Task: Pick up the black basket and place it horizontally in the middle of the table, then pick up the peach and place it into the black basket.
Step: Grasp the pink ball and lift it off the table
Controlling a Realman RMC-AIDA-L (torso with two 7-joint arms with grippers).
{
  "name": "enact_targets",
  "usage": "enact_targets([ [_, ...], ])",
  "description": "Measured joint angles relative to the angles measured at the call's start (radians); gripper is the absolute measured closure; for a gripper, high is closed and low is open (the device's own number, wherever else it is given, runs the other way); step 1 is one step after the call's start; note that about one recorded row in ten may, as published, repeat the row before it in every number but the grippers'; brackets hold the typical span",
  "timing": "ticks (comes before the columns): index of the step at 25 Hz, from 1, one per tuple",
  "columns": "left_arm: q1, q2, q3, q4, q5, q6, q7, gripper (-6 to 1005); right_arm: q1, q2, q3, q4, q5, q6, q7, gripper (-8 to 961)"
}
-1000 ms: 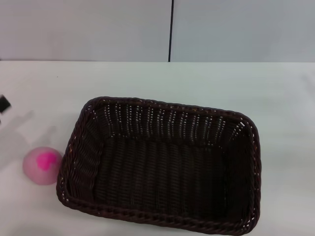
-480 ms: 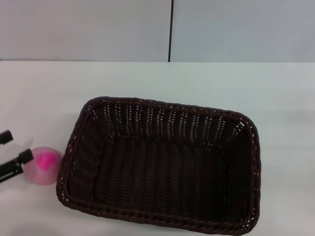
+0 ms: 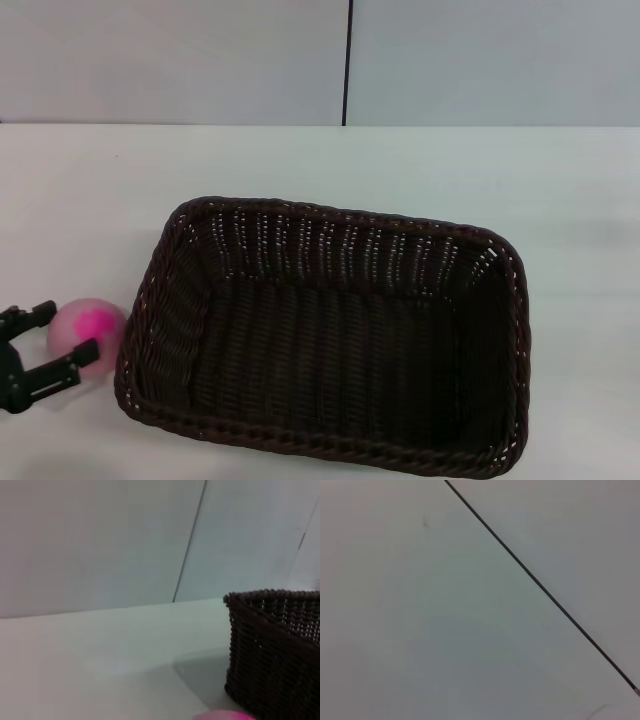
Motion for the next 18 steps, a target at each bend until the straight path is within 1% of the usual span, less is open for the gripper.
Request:
enact_targets([
  [3, -0.008, -0.005, 0.001, 0.000, 0.016, -0.009, 0.000, 171, 0.002, 0.000, 0.000, 0.011, -0.003, 0.017, 0.001, 456],
  [5, -0.030, -0.019, 0.001, 0.001, 0.051, -0.032, 0.000, 171, 0.004, 0.000, 0.000, 0.015, -0.003, 0.030, 0.001, 456],
  [6, -0.038, -0.022, 0.001, 0.001, 0.063, -0.039, -0.002, 171, 0.007, 0.000, -0.002, 0.017, -0.004, 0.038, 0.001, 456],
  [12, -0.057, -0.026, 0.000, 0.002, 0.080, -0.049, -0.016, 171, 0.012, 0.000, -0.006, 0.017, -0.005, 0.050, 0.001, 456],
  [18, -0.059, -0.024, -0.006, 0.009, 0.074, -0.003, -0.003, 199, 0.019, -0.002, -0.006, 0.017, -0.004, 0.087, 0.002, 456],
])
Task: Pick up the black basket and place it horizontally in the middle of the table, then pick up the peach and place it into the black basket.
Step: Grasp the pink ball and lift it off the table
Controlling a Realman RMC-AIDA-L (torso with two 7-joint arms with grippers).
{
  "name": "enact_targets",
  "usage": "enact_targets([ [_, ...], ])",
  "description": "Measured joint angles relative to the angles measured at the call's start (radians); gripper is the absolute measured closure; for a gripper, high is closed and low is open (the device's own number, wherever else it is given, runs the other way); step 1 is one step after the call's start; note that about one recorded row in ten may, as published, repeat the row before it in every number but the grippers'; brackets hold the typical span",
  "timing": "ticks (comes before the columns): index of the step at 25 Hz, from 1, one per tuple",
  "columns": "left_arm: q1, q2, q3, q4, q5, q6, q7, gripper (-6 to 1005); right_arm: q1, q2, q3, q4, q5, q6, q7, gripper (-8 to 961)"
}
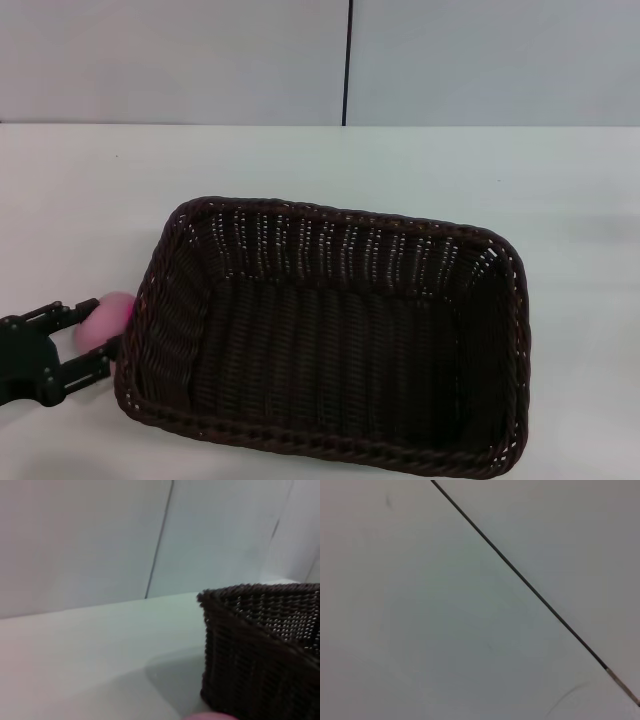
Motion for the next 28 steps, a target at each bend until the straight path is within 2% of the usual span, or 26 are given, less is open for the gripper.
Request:
enact_targets([
  [3, -0.004, 0.003, 0.003, 0.000, 0.003, 0.012, 0.002, 216, 0.001, 0.000, 0.002, 0.000, 0.001, 0.009, 0.000, 456],
  [18, -0.015, 0.005, -0.005, 0.000, -0.003, 0.028, 0.003, 780, 0.009, 0.000, 0.005, 0.002, 0.002, 0.023, 0.000, 456],
  [25, -0.015, 0.007, -0.035, 0.000, -0.012, 0.042, 0.003, 826, 0.009, 0.002, 0.004, 0.005, 0.002, 0.026, 0.000, 456],
  [26, -0.011, 0.019, -0.140, 0.002, -0.014, 0.110, 0.003, 833, 0.009, 0.002, 0.005, 0.005, 0.002, 0.026, 0.000, 456],
  [28, -0.011, 0.019, -0.140, 0.002, -0.014, 0.110, 0.003, 846, 0.007, 0.001, 0.006, 0.005, 0.002, 0.026, 0.001, 456],
])
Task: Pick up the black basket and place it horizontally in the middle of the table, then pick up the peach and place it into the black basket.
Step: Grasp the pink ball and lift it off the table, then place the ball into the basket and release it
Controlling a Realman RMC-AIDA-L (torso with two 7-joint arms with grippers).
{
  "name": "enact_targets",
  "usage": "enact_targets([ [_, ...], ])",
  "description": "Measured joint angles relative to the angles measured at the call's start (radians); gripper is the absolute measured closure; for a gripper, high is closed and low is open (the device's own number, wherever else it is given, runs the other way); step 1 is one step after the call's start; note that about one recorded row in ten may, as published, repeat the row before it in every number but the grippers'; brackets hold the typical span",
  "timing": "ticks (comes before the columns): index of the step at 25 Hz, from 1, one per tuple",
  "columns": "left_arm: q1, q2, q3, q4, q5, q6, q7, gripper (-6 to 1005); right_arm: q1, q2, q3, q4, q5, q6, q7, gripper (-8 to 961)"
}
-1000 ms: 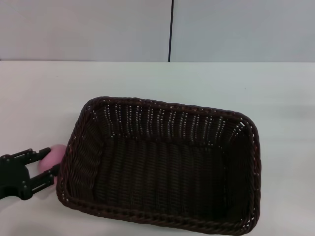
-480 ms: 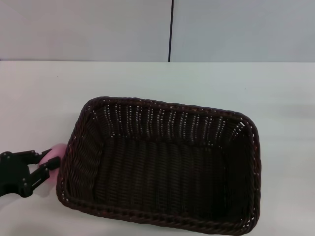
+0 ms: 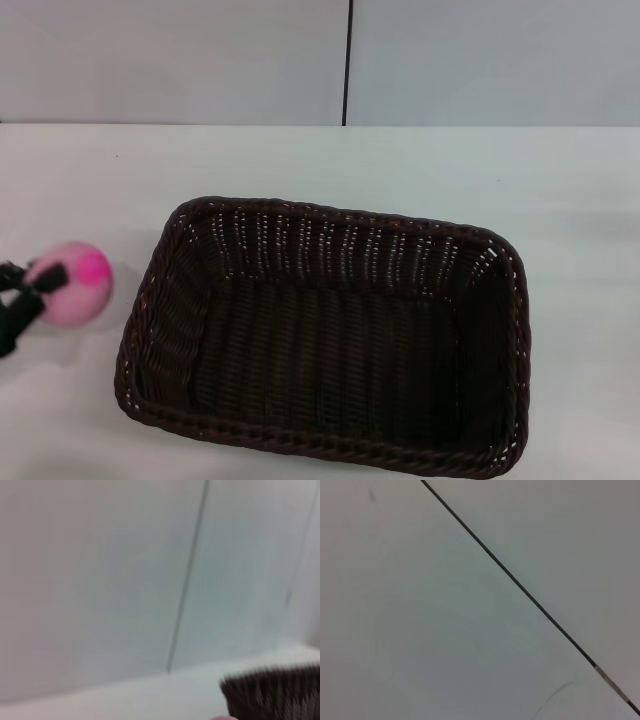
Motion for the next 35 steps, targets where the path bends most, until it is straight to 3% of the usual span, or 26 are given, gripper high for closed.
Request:
enact_targets([
  [2, 0.001, 0.004, -0.045, 0.000, 0.000, 0.027, 0.000, 859, 0.000, 0.000, 0.000, 0.000, 0.000, 0.000, 0.000, 456],
  [4, -0.007, 0.008, -0.200, -0.009, -0.003, 0.103, -0.012, 870, -0.001, 0.000, 0.001, 0.000, 0.000, 0.005, 0.000, 456],
  [9, -0.050, -0.002, -0.280, -0.021, -0.008, 0.199, -0.076, 898, 0.005, 0.001, -0.004, 0.000, 0.000, 0.021, 0.001, 456],
  [12, -0.069, -0.007, -0.280, -0.023, -0.011, 0.229, -0.099, 918, 0.012, 0.003, -0.006, 0.000, 0.000, 0.028, 0.001, 456],
  [13, -0.126, -0.029, -0.235, -0.024, -0.013, 0.254, -0.169, 926, 0.012, 0.003, -0.006, 0.000, 0.000, 0.028, 0.001, 456],
  [16, -0.153, -0.040, -0.197, -0.026, -0.013, 0.254, -0.187, 944, 0.015, 0.002, -0.008, 0.004, 0.000, 0.033, 0.001, 456],
  [18, -0.209, -0.072, -0.114, -0.044, -0.013, 0.249, -0.179, 943, 0.018, 0.001, -0.008, 0.009, -0.001, 0.040, -0.004, 456],
  [21, -0.240, -0.074, -0.076, -0.092, -0.012, 0.243, -0.152, 942, 0.018, 0.001, -0.008, 0.009, -0.002, 0.047, -0.005, 456],
  [35, -0.245, -0.071, -0.071, -0.108, -0.030, 0.238, -0.139, 471, 0.013, 0.000, -0.008, 0.009, -0.003, 0.069, -0.008, 456],
])
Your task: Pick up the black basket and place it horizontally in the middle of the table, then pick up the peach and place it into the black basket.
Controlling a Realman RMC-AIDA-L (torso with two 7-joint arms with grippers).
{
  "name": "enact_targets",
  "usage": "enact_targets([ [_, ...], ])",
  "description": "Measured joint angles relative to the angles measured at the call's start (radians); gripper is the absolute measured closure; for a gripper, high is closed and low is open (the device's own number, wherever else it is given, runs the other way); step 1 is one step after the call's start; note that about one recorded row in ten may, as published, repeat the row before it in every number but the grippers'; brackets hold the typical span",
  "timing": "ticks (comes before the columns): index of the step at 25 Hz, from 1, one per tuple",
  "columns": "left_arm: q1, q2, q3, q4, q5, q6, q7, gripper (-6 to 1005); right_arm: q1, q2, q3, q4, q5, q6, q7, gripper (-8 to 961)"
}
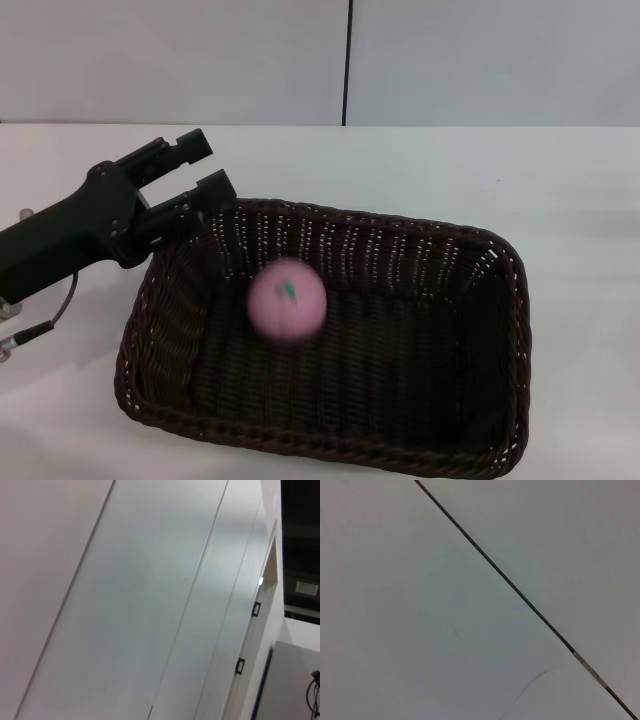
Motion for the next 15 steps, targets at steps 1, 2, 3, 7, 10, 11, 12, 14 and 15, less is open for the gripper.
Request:
enact_targets([
  [1, 0.000, 0.000, 0.000, 0.000, 0.000, 0.000, 0.000, 431, 0.000, 0.000, 0.000, 0.000, 0.000, 0.000, 0.000, 456],
  [2, 0.003, 0.000, 0.000, -0.001, -0.007, 0.000, 0.000, 390, 0.001, 0.000, 0.000, 0.000, 0.000, 0.002, 0.000, 456],
  [3, 0.003, 0.000, 0.000, -0.001, -0.007, 0.000, 0.000, 350, 0.001, 0.000, 0.000, 0.000, 0.000, 0.003, 0.000, 456],
  [7, 0.028, 0.000, -0.001, -0.001, -0.071, 0.001, 0.001, 247, 0.001, 0.001, 0.001, 0.000, 0.000, 0.004, 0.001, 456],
  [10, 0.076, -0.001, -0.008, -0.008, -0.188, 0.000, 0.048, 185, -0.004, 0.002, 0.006, 0.000, 0.003, 0.004, 0.004, 456],
  [11, 0.076, -0.001, -0.008, -0.008, -0.188, 0.000, 0.048, 188, -0.004, 0.002, 0.006, 0.000, 0.003, 0.004, 0.004, 456],
  [12, 0.120, -0.002, -0.046, -0.051, -0.285, -0.008, 0.126, 191, -0.005, 0.002, 0.008, 0.000, 0.005, 0.004, 0.004, 456],
  [14, 0.172, -0.002, -0.132, -0.146, -0.387, -0.023, 0.224, 198, -0.010, 0.002, 0.010, 0.000, 0.007, 0.004, 0.005, 456],
  [15, 0.172, -0.002, -0.132, -0.146, -0.387, -0.023, 0.224, 201, -0.012, 0.003, 0.012, 0.000, 0.007, 0.003, 0.005, 456],
])
